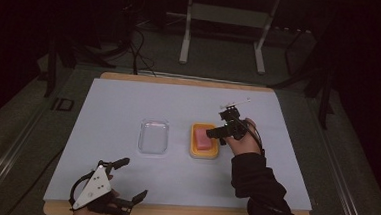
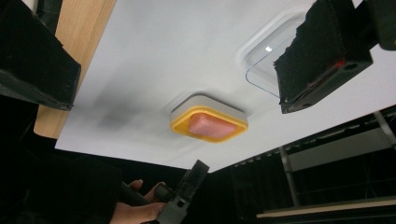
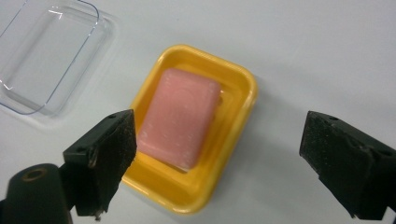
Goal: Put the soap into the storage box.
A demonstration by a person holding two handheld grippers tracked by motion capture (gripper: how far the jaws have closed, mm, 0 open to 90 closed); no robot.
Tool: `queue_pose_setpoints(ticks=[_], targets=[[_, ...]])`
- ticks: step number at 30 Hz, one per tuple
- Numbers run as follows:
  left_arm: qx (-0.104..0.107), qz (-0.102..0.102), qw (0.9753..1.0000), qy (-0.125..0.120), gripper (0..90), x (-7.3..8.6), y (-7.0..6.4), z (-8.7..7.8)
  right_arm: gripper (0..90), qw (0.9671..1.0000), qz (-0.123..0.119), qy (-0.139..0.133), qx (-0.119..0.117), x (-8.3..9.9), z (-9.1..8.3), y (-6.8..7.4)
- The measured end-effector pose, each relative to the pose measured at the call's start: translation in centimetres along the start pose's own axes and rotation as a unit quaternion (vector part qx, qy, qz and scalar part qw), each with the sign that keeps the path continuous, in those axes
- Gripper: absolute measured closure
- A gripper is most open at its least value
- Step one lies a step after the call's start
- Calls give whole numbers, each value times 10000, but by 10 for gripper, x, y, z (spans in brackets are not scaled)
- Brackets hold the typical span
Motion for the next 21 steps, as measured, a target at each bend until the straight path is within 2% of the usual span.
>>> queue_pose_setpoints(ticks=[12, 17, 21], targets=[[-7, 23, 10000, 43, 3, 1, 0, 1, 133, 9994, -87, -337, 43, 18, -26, -22], [-13, 13, 10000, 55, 3, 2, 0, 1, 129, 9990, -140, -416, 7, 31, -34, -32], [-20, 27, 10000, 86, 3, 2, 0, 2, 129, 9988, -55, -474, -104, 42, -39, -41]])
Point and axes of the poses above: each handheld gripper's, and its own axes: z roughly forward along the jaws, x roughly out of its underside, y roughly to its left, the point moved 6 cm from there along z, roughly forward along the jaws, and after that the axes turned 1 degree about -x, right-handed, at the moved point
